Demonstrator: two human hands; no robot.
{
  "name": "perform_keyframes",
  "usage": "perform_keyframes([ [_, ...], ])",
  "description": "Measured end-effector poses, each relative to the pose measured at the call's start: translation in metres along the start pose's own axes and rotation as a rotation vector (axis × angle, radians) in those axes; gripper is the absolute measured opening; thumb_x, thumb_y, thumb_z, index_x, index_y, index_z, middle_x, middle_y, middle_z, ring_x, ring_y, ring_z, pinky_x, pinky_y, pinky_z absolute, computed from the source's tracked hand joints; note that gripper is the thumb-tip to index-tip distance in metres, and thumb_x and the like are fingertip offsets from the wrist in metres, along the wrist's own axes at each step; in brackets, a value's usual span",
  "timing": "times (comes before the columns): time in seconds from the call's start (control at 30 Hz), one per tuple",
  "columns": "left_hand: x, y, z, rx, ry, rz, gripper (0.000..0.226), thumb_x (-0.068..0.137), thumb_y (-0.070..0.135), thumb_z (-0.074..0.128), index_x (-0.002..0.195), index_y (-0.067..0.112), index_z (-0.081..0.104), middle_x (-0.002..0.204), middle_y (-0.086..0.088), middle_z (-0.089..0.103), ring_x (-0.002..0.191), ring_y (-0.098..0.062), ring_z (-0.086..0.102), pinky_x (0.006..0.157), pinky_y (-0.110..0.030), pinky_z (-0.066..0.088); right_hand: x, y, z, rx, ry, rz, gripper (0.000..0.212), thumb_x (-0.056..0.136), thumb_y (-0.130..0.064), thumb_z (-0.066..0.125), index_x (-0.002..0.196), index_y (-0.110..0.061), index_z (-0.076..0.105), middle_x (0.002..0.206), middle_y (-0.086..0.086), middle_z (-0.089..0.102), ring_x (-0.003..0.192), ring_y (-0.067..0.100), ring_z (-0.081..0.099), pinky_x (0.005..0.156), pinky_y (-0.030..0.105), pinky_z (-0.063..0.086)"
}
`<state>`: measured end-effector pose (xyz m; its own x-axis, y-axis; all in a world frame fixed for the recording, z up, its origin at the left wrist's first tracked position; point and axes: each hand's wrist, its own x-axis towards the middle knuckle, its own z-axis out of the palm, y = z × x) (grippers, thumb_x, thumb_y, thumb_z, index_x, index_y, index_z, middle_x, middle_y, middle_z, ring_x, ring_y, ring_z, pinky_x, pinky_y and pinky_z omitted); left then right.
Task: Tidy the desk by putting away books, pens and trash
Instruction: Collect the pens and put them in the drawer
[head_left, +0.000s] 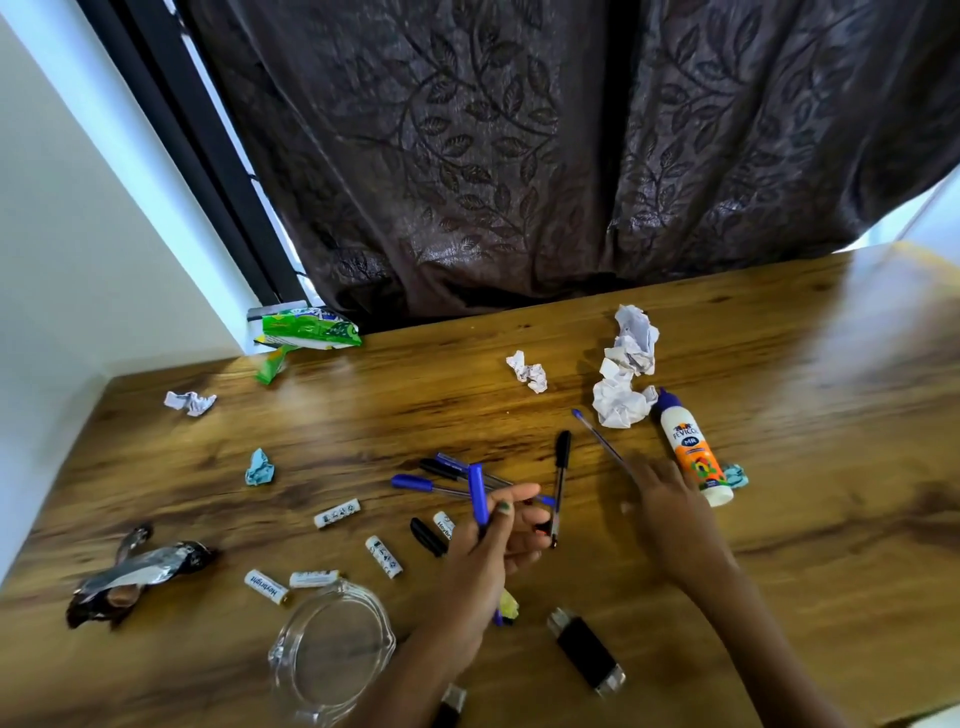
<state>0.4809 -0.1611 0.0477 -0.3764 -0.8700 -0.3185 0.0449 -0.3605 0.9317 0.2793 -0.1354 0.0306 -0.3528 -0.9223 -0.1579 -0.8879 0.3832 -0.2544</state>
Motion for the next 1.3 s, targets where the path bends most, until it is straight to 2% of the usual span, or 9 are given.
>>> perform_keyframes([
  [0.23,-0.005,0.002,-0.008,0.352,-0.002,0.21,0.027,0.098,0.027,0.037,0.116,0.024,0.058,0.107,0.005,0.068,0.091,-0.005,0.065,0.082,-0.019,0.049,-0.01,-0.009,0.005,0.072,0.105,0.02,0.051,0.083,-0.005,0.059,0.132,-0.016,0.048,0.122,0.01,0.057,0.113,0.025,0.05,0.089,0.032,0.047],
  [0.37,-0.007,0.0,-0.005,0.677,-0.027,0.263,0.039,0.099,0.037,0.035,0.138,0.034,0.04,0.093,-0.003,0.065,0.051,0.002,0.047,0.052,-0.011,0.036,-0.022,-0.023,-0.024,0.127,0.249,0.022,0.033,0.075,-0.004,0.065,0.108,-0.009,0.064,0.09,0.011,0.066,0.092,0.029,0.057,0.075,0.036,0.049],
  [0.43,-0.005,0.001,-0.004,0.784,-0.027,0.4,0.048,0.101,0.021,0.039,0.143,0.04,0.026,0.129,0.014,0.053,0.097,0.021,0.049,0.081,0.0,0.038,-0.029,-0.032,-0.037,0.178,0.328,-0.026,0.028,0.073,-0.003,0.069,0.101,-0.008,0.067,0.086,0.009,0.068,0.091,0.029,0.057,0.07,0.035,0.049],
  [0.5,0.0,0.003,-0.002,0.882,-0.044,0.531,0.057,0.099,0.015,0.041,0.143,0.041,0.016,0.151,0.026,0.018,0.137,0.014,0.015,0.112,-0.009,0.012,-0.035,-0.041,-0.048,0.322,0.371,-0.117,0.026,0.072,-0.002,0.072,0.096,-0.012,0.069,0.082,0.0,0.067,0.085,0.022,0.062,0.065,0.025,0.049],
  [0.63,0.003,0.001,0.0,0.891,-0.131,0.53,0.055,0.099,0.022,0.041,0.146,0.038,0.017,0.148,0.023,0.026,0.139,0.009,0.014,0.118,-0.019,0.003,-0.043,-0.064,-0.06,0.74,0.224,-0.257,0.034,0.077,-0.008,0.072,0.095,-0.035,0.064,0.075,-0.019,0.065,0.075,-0.001,0.064,0.061,0.007,0.048],
  [0.7,0.0,-0.001,0.002,0.846,-0.15,0.433,0.045,0.1,0.026,0.042,0.144,0.029,0.032,0.12,0.013,0.055,0.109,0.004,0.051,0.1,-0.022,0.041,-0.042,-0.074,-0.061,0.857,0.149,-0.289,0.036,0.078,-0.01,0.072,0.098,-0.038,0.063,0.077,-0.015,0.067,0.078,0.001,0.065,0.066,0.012,0.052],
  [0.8,-0.005,0.003,0.008,0.567,-0.096,0.307,0.026,0.1,0.025,0.04,0.122,0.018,0.052,0.081,0.014,0.065,0.062,0.003,0.058,0.059,-0.013,0.045,-0.033,-0.083,-0.062,1.092,-0.018,-0.328,0.029,0.081,-0.011,0.067,0.104,-0.027,0.064,0.085,-0.009,0.073,0.074,0.003,0.068,0.061,0.018,0.054],
  [1.03,-0.003,0.007,-0.012,-0.501,0.274,-0.128,0.021,0.095,0.017,0.047,0.106,0.013,0.065,0.053,0.004,0.05,0.047,-0.008,0.045,0.051,-0.026,0.047,0.013,-0.084,-0.01,0.377,-0.073,-0.238,0.03,0.091,-0.018,0.056,0.121,-0.024,0.055,0.111,-0.006,0.062,0.091,0.004,0.058,0.072,0.011,0.046],
  [1.3,-0.003,0.007,-0.033,-0.697,0.319,-0.228,0.025,0.098,0.024,0.044,0.11,0.018,0.065,0.05,0.004,0.047,0.04,-0.005,0.044,0.049,-0.022,0.045,0.028,-0.092,0.031,0.19,-0.067,-0.241,0.043,0.091,-0.008,0.053,0.131,-0.023,0.048,0.129,0.001,0.054,0.116,0.015,0.051,0.091,0.022,0.045],
])
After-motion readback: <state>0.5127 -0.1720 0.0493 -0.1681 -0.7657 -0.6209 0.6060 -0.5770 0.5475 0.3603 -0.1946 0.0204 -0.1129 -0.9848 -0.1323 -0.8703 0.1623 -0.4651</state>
